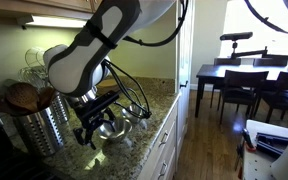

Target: Place the left bowl in the right bowl

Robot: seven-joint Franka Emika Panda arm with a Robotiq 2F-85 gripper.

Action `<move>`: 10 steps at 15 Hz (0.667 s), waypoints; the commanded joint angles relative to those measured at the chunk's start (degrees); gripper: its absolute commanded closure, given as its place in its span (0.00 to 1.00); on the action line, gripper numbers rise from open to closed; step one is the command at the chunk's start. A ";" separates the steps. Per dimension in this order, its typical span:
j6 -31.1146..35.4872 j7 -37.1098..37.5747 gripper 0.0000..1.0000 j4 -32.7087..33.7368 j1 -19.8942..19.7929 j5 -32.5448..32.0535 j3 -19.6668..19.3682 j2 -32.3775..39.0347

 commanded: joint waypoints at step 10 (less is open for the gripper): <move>-0.36 0.50 0.73 -0.02 1.10 0.19 -1.31 0.05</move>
